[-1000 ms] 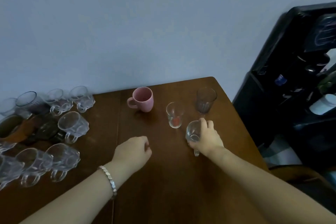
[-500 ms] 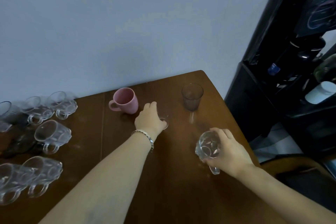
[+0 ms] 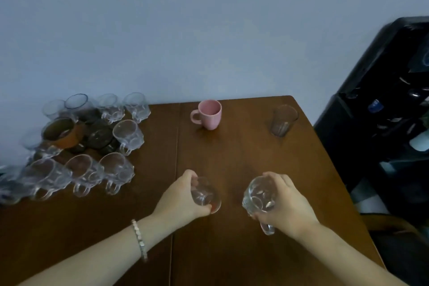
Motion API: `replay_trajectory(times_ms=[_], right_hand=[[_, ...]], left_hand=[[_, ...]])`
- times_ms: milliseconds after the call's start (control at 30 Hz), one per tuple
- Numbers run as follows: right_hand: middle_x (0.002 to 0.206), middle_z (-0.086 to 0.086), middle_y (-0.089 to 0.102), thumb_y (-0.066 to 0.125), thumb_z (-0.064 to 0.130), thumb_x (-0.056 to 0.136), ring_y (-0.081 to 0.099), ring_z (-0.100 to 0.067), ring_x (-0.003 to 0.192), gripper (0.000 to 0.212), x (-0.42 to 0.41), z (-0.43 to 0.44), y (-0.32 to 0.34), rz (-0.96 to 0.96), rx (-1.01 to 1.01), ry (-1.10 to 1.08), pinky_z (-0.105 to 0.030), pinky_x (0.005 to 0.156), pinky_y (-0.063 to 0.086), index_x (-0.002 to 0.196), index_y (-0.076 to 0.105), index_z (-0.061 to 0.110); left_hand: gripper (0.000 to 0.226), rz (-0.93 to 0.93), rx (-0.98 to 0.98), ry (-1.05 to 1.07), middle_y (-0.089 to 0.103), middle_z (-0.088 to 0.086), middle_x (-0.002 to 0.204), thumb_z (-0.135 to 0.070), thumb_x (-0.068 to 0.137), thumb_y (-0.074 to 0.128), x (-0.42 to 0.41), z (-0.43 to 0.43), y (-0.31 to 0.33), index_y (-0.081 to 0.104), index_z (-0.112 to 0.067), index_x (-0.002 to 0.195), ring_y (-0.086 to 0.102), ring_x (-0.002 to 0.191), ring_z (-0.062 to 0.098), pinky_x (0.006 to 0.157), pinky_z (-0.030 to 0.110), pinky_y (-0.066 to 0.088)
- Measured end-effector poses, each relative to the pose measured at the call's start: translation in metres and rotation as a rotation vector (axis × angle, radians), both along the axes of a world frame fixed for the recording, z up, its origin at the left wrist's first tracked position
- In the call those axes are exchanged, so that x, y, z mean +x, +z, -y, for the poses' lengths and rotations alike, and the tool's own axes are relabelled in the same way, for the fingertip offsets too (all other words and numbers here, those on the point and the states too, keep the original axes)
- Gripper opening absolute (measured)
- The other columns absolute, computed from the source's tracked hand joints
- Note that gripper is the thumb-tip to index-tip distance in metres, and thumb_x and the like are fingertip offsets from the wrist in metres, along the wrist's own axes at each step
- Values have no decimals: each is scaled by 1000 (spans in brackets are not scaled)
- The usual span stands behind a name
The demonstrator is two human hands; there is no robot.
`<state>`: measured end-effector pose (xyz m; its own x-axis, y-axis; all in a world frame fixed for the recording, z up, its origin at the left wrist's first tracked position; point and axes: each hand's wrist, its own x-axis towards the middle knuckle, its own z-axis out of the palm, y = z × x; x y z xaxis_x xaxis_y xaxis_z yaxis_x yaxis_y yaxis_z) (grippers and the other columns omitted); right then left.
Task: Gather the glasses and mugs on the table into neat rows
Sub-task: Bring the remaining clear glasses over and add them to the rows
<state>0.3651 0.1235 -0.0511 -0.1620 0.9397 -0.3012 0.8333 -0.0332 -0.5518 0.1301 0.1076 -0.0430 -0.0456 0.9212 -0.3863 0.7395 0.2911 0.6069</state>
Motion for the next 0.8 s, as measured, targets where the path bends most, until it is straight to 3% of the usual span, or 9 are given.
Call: replay_trajectory(times_ms=[200, 400, 567, 800], right_hand=[[127, 16, 41, 86, 38, 59, 56, -9, 109, 89, -118, 47, 22, -48, 15, 117, -21, 85, 52, 133, 36, 34], [123, 18, 41, 87, 36, 58, 56, -6, 105, 89, -242, 93, 29, -123, 0, 98, -18, 82, 51, 133, 38, 34], [127, 16, 41, 87, 34, 60, 51, -5, 106, 90, -325, 111, 26, -149, -22, 80, -17, 84, 47, 134, 37, 32], [125, 14, 41, 86, 37, 60, 56, -9, 106, 90, -393, 116, 14, -110, -78, 92, -19, 80, 49, 135, 36, 32]], left_hand=[[66, 1, -4, 148, 54, -11, 111, -31, 65, 83, -120, 85, 9, 42, -29, 117, 53, 108, 5, 86, 17, 40], [62, 39, 23, 333, 53, -8, 115, -21, 67, 82, -262, 143, 16, 42, -29, 114, 51, 109, 8, 88, 22, 43], [72, -17, 33, 414, 52, -4, 118, -17, 68, 81, -359, 155, 13, 42, -21, 128, 49, 106, 9, 90, 26, 41], [64, -48, 67, 463, 54, 1, 108, -12, 69, 81, -427, 132, -11, 46, -13, 122, 54, 98, 16, 80, 26, 42]])
